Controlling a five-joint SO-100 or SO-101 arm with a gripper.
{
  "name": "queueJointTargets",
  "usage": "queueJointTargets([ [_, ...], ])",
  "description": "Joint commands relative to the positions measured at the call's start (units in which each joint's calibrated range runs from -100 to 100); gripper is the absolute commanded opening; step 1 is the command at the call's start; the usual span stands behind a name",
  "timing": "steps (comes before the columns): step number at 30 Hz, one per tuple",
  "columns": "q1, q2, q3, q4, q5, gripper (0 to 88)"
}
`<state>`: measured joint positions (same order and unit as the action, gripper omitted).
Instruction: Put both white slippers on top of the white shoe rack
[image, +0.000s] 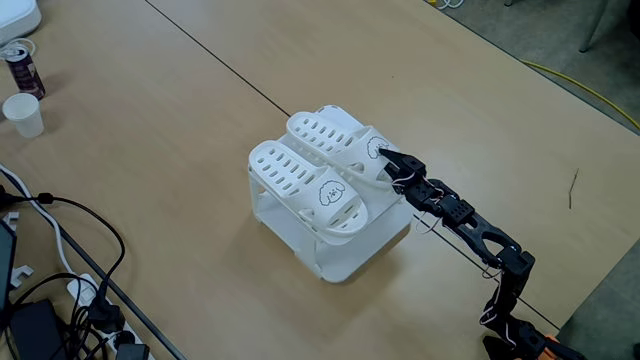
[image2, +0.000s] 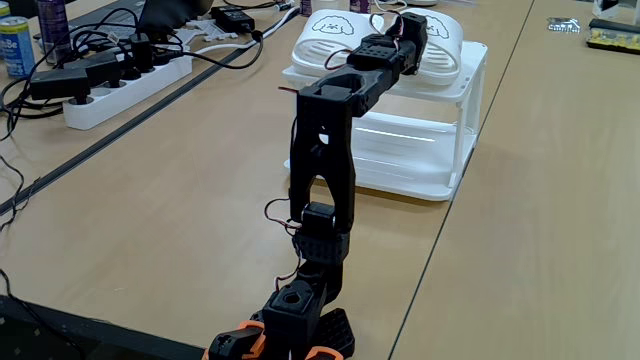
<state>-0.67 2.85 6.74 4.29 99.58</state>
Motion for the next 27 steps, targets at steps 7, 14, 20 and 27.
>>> queueJointTargets([
  [7,-0.1,-7.9,-6.1,-0.2,0.4,1.1],
  [14,-0.1,-7.9,-6.0,-0.2,0.4,15.5],
  [20,-0.1,-7.9,-5.9,-0.2,0.4,22.7],
  [27,-1.8,-7.9,-6.0,-0.2,0.4,22.7],
])
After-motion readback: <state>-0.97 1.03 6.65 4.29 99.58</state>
